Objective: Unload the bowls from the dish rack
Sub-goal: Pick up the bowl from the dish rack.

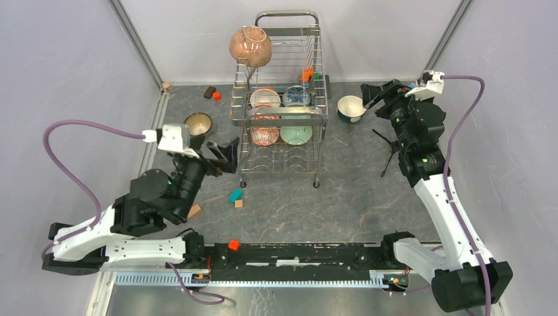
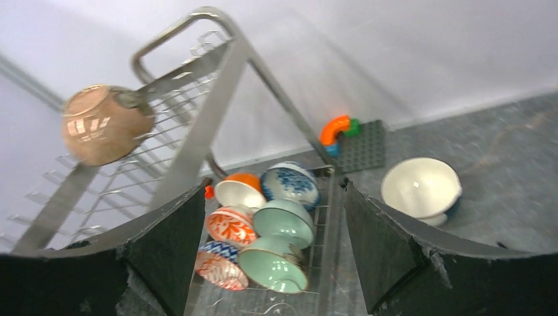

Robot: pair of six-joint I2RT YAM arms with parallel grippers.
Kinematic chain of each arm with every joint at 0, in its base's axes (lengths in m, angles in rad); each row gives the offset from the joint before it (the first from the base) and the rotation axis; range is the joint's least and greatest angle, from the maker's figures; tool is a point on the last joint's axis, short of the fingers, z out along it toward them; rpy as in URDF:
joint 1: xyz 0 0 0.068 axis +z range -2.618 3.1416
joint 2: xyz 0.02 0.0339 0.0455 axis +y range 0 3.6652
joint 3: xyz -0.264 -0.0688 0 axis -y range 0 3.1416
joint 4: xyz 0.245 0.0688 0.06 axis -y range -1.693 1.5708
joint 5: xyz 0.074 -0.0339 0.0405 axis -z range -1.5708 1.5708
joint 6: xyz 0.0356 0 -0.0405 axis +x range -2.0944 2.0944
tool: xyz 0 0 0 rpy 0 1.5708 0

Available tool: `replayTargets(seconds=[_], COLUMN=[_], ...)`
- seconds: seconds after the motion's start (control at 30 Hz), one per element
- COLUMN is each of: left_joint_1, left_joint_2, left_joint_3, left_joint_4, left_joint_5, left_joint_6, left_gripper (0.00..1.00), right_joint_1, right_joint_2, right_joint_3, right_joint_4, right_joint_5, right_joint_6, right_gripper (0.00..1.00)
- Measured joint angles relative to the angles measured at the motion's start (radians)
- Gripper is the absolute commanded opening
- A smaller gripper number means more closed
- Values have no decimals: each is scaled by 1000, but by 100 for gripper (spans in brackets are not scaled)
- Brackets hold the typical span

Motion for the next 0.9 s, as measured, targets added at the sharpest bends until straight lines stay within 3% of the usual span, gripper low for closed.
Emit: replayTargets(seconds=[0.17,0.4,0.67,0.9], left_joint_1=[74,508,935,1263], left_joint_2=[115,305,512,629], left_joint_3=[176,401,476,361], left_joint_4=[102,26,16,245], left_joint_5=[33,358,829,1232], left_joint_6=[158,48,-253,-662], left_gripper=[100,100,100,100], right_joint_1=[39,125,240,255], right_joint_2=[0,46,245,325], right_joint_3=[64,194,395,319], right_joint_4=[26,74,111,251], right_joint_5=[-103,-253,-376,-420], right_joint_6=[-21,-57,-132,-84], right_gripper=[84,84,83,82])
